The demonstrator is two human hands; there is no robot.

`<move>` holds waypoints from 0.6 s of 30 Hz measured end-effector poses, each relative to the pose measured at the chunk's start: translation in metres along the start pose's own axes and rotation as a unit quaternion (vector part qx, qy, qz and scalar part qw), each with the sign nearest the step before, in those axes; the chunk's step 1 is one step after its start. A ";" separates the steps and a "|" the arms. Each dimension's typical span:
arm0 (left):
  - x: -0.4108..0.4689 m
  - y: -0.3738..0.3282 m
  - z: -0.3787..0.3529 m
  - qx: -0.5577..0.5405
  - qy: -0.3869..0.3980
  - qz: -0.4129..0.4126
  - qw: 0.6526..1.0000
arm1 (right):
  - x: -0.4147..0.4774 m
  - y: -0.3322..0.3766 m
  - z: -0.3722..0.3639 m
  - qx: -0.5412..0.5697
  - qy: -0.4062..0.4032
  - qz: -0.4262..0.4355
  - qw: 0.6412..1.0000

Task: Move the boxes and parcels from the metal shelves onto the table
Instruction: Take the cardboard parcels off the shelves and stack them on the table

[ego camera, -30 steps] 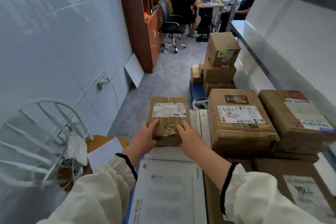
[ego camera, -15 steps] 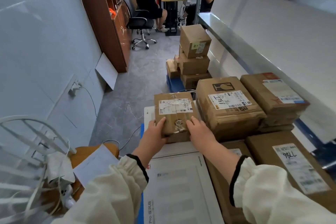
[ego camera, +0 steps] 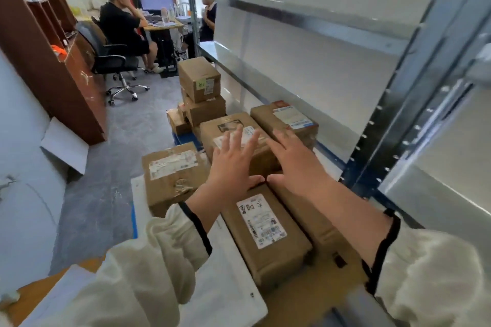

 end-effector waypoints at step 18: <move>-0.191 -0.610 -0.130 -0.069 0.242 -0.482 0.840 | -0.653 -0.297 0.091 -0.017 0.108 -0.562 0.820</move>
Point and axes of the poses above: each hand's wrist, its own x-axis towards the middle knuckle, its own z-axis out of the back of the hand, y = z × x, the point moved 2 cm from there along x, towards the middle knuckle, and after that the axes turned 6 degrees about -x, right-handed, at the moved point
